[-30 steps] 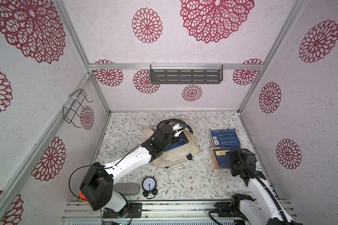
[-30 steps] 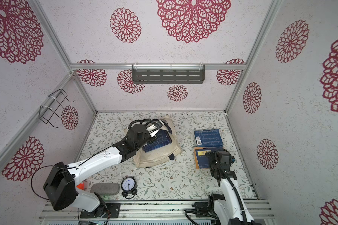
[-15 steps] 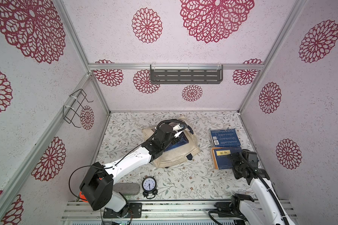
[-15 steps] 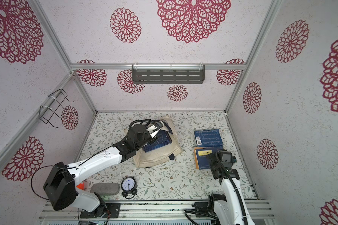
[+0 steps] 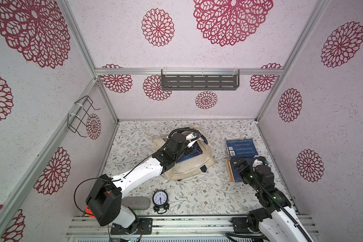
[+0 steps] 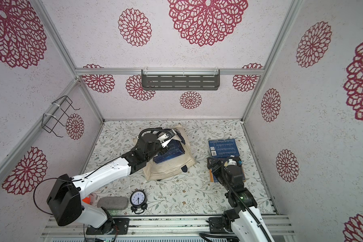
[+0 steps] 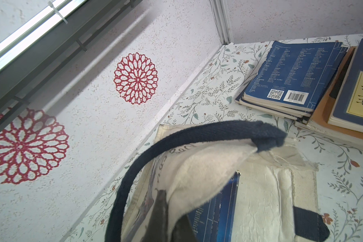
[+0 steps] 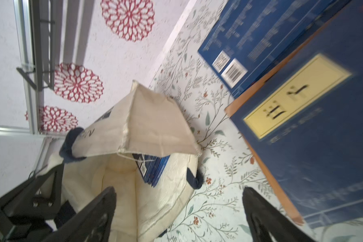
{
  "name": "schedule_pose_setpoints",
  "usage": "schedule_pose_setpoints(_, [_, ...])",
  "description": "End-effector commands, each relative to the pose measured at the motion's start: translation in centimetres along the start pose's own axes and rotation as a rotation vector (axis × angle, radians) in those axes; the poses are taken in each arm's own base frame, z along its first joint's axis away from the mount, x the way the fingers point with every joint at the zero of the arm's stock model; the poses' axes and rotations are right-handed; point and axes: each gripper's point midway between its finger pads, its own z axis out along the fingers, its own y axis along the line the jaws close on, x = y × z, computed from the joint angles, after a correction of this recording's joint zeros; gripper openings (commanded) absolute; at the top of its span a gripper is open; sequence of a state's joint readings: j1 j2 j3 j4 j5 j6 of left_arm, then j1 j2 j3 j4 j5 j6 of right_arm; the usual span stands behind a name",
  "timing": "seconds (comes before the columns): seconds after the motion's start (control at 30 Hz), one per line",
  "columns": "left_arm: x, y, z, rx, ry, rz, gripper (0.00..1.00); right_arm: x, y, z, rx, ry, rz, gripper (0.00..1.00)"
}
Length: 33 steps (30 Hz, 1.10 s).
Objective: Take out the books from the canvas bag
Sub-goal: Place the book on the book, then pick up the book from the canvas bag.
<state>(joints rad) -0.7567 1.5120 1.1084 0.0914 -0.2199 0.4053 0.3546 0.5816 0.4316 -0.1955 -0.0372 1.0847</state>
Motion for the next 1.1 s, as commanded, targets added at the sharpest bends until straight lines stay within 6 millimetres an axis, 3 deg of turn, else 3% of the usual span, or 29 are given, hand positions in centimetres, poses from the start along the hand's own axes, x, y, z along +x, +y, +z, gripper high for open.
schedule_pose_setpoints(0.0, [-3.2,0.7,-0.4,-0.019,-0.094,-0.024,0.0,1.2,2.1,1.2,-0.071,-0.017,-0.002,0.95])
schedule_pose_setpoints(0.23, [-3.7,1.0,-0.8,-0.039,-0.113,-0.036,0.0,7.0,6.1,2.6,-0.138,0.014,-0.067,0.88])
schedule_pose_setpoints(0.47, [-4.4,1.0,-1.2,-0.05,-0.134,-0.045,0.0,12.5,8.7,6.5,-0.127,0.112,-0.103,0.86])
schedule_pose_setpoints(0.87, [-5.4,1.3,-2.1,-0.06,-0.172,-0.052,0.0,17.8,12.1,14.1,-0.121,0.183,-0.107,0.82])
schedule_pose_setpoints(1.07, [-6.0,1.2,-2.8,-0.061,-0.199,-0.044,0.0,18.9,11.2,17.4,-0.052,0.183,-0.085,0.78])
